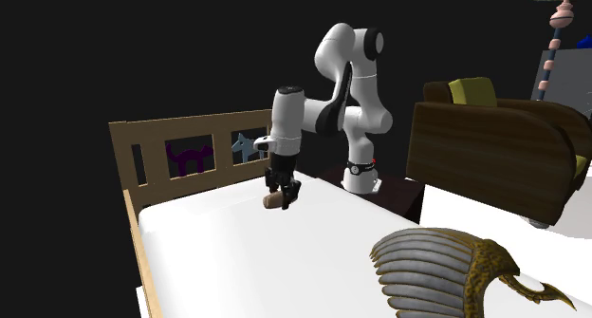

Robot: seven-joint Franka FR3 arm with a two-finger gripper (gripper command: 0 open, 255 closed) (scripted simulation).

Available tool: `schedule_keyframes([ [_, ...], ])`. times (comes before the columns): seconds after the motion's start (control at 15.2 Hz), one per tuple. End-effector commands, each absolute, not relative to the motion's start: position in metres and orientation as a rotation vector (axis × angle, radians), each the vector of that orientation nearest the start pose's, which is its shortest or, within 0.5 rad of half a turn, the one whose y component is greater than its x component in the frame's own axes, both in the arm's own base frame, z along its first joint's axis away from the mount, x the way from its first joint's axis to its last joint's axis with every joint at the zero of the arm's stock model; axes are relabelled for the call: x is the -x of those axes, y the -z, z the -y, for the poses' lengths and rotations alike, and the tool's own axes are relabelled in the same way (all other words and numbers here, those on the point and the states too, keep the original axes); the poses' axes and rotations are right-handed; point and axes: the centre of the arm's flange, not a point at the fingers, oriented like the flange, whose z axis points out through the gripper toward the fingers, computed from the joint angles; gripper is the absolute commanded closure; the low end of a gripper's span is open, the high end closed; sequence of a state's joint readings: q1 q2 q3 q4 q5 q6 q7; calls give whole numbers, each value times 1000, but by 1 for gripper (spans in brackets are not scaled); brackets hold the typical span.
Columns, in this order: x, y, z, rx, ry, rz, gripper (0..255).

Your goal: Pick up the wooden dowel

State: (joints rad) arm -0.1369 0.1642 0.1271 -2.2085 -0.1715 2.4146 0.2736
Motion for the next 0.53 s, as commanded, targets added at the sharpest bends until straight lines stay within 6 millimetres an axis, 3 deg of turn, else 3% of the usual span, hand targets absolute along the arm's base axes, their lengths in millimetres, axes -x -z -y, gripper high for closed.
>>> schedule_keyframes([
  [0.0,-552,-321,8,3219,91,-257,255],
  [0.33,-552,-347,8,3219,91,-257,255],
  [0.46,-552,-348,8,3219,91,-257,255],
])
